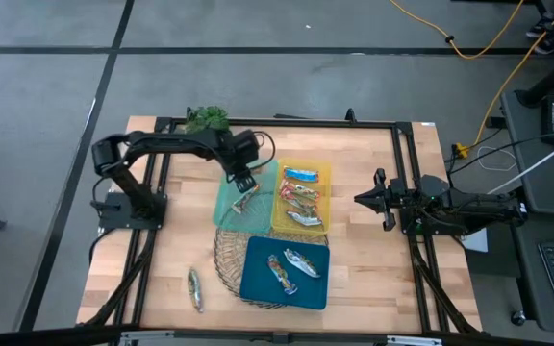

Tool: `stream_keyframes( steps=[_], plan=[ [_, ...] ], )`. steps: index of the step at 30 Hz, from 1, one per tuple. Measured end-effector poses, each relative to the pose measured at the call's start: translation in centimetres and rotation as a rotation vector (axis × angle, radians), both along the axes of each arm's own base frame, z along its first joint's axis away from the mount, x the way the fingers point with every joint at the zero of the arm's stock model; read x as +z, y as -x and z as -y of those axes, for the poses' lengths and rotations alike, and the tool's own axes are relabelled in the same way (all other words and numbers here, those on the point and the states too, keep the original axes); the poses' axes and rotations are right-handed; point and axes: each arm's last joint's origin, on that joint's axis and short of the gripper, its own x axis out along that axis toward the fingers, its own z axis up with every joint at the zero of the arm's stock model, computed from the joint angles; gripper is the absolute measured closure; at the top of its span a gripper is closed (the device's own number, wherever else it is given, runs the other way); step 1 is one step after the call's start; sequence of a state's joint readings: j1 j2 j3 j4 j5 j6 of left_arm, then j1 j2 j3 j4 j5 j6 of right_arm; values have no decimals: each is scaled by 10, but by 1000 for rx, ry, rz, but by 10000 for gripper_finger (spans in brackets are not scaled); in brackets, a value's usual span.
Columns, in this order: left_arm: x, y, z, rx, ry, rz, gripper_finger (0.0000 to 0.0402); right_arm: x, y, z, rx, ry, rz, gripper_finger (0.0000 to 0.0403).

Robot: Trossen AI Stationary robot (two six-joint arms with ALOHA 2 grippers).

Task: Pick and place Granola Bars by type
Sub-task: Put the yellow granola bar into the green bin

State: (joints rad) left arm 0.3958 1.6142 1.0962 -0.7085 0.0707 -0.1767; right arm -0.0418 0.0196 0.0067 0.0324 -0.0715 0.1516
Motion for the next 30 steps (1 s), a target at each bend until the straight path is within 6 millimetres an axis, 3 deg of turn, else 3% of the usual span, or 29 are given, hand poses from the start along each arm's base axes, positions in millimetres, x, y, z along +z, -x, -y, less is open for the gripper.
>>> stream_keyframes(
  steps=[10,21,30],
  plan=[
    [-28,-8,-4,-6,32,-84,347,0,0,0,0,0,0,370],
    [-30,-10,-8,14,-13,-85,345,0,0,0,0,0,0,370],
    [-30,-8,-12,12,-19,-87,306,0,0,0,0,0,0,370]
  ],
)
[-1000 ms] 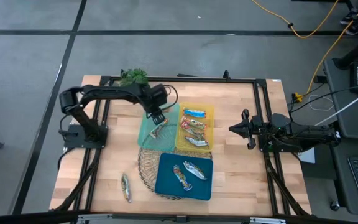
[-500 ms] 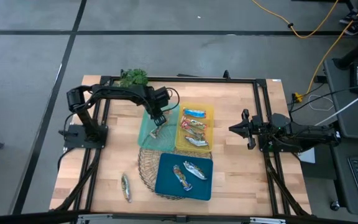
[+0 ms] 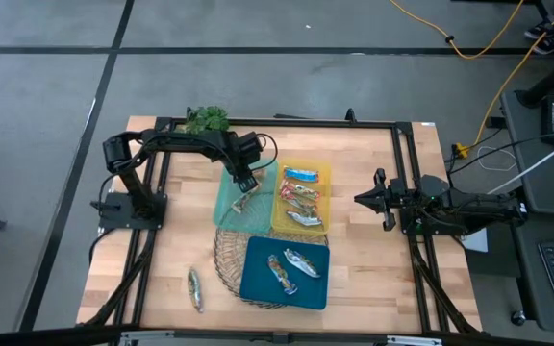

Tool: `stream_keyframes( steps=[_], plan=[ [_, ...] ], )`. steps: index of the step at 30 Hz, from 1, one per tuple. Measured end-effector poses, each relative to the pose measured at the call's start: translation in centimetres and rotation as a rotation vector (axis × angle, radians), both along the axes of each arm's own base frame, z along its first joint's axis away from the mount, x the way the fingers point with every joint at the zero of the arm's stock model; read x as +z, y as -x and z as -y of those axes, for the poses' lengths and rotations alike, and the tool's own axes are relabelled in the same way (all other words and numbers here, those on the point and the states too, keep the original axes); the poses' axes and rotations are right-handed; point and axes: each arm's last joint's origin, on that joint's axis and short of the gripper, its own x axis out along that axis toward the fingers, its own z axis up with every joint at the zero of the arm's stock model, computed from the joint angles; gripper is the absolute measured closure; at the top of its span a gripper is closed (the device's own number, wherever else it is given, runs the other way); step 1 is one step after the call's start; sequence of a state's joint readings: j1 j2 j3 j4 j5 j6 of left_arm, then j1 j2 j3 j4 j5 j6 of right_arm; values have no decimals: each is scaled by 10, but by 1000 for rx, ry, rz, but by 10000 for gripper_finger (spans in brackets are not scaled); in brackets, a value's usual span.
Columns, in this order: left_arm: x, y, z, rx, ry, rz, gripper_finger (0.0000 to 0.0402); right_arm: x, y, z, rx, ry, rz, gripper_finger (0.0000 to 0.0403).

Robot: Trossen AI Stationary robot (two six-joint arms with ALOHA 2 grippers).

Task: Pick and place Granola Bars by type
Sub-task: Put the yellow granola bar into the green bin

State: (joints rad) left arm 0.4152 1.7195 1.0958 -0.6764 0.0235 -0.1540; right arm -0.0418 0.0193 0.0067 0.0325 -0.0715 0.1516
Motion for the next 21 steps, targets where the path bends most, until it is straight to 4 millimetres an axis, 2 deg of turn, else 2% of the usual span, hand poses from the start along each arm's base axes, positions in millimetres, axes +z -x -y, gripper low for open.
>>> stream_keyframes(
  steps=[6,10,13,21],
  plan=[
    [1,0,0,-7,-3,0,286,0,0,0,0,0,0,370],
    [11,1,6,-7,-8,29,281,0,0,0,0,0,0,370],
    [26,3,15,-26,-25,78,282,0,0,0,0,1,0,370],
    [84,20,49,-114,-87,277,281,0,0,0,0,0,0,370]
  ],
)
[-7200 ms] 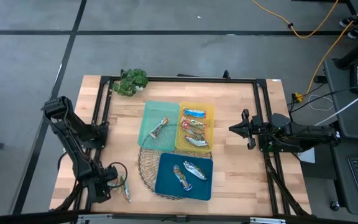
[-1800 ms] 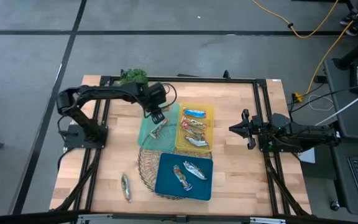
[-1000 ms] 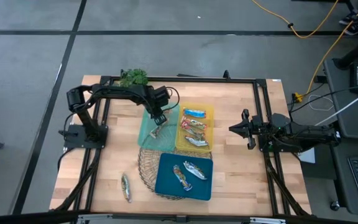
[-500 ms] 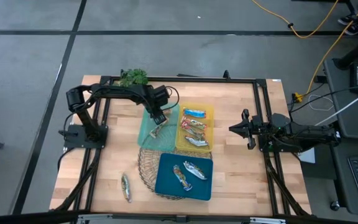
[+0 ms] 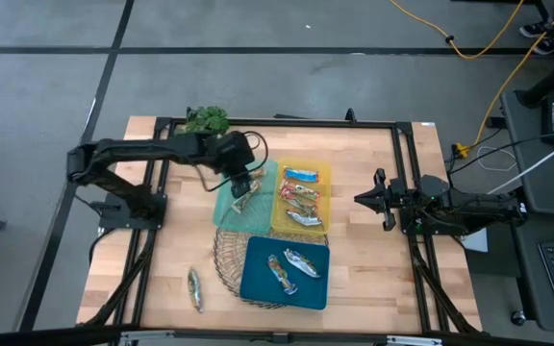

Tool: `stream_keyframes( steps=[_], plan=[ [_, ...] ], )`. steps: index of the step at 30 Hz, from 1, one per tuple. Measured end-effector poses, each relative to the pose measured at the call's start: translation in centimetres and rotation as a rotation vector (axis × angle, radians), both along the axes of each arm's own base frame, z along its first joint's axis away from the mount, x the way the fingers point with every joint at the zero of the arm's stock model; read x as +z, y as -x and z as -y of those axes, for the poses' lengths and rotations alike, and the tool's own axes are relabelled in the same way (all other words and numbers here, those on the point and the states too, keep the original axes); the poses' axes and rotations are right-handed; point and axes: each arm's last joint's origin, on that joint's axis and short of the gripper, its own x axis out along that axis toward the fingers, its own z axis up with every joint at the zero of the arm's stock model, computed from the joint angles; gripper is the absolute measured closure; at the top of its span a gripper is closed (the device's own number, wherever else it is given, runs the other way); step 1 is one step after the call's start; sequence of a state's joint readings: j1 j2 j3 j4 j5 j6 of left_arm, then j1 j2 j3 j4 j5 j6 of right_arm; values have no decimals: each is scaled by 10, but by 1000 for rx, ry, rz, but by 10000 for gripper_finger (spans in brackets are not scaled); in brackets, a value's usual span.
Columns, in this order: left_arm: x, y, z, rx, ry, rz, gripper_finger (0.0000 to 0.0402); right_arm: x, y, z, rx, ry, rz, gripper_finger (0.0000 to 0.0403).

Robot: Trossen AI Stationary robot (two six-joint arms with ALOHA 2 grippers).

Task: Pick and place Granola Bars by type
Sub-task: Put the yellow granola bar into the green bin

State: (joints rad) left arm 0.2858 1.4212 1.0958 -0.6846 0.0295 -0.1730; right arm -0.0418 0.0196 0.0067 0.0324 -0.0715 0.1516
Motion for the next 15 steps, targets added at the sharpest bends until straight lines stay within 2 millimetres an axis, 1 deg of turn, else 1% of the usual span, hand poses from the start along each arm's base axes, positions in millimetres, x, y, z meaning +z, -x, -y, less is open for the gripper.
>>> stream_keyframes(
  steps=[4,8,11,15],
  plan=[
    [28,13,25,-93,12,117,283,0,0,0,0,1,0,370],
    [49,27,53,-205,18,206,287,0,0,0,0,1,0,370],
    [60,36,73,-284,22,254,287,0,0,0,0,0,0,370],
    [68,44,99,-342,73,291,286,0,0,0,0,1,0,370]
  ],
)
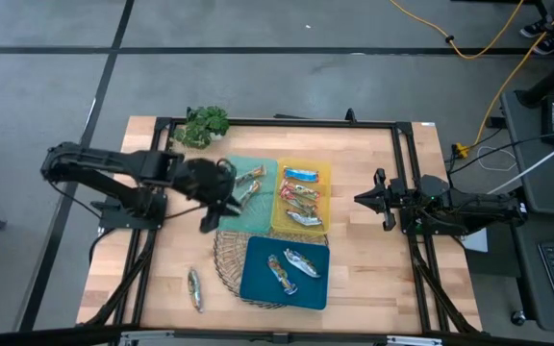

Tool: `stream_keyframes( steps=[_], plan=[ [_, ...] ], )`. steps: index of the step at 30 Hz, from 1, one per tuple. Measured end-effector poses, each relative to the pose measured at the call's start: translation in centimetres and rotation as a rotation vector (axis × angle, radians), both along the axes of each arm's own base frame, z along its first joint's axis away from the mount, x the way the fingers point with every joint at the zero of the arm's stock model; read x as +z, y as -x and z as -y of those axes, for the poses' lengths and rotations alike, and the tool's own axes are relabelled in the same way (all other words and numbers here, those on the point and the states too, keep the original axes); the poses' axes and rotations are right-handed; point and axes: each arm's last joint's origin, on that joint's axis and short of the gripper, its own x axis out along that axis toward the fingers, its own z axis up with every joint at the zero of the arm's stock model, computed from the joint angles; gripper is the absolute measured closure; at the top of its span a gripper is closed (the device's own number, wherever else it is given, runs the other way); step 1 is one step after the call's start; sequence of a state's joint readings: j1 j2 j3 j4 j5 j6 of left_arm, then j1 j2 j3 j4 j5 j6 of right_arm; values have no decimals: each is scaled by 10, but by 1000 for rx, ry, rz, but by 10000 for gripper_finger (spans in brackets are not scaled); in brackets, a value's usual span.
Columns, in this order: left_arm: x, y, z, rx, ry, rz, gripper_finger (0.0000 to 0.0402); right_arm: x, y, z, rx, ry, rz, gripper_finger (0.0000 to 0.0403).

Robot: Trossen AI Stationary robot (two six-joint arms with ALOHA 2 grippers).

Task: Pick and place Granola Bars by type
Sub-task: Put the yellow granola bar into the green bin

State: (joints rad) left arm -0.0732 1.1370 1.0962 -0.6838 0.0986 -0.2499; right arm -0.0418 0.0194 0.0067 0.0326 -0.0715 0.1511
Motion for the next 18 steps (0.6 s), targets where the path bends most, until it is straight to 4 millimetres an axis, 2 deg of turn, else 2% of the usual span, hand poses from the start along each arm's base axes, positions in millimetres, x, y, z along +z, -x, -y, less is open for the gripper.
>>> stream_keyframes(
  steps=[10,18],
  plan=[
    [-2,18,67,-239,55,-41,289,0,0,0,0,0,-1,370],
    [-24,33,95,-127,210,-191,288,0,0,0,0,0,0,370]
  ],
)
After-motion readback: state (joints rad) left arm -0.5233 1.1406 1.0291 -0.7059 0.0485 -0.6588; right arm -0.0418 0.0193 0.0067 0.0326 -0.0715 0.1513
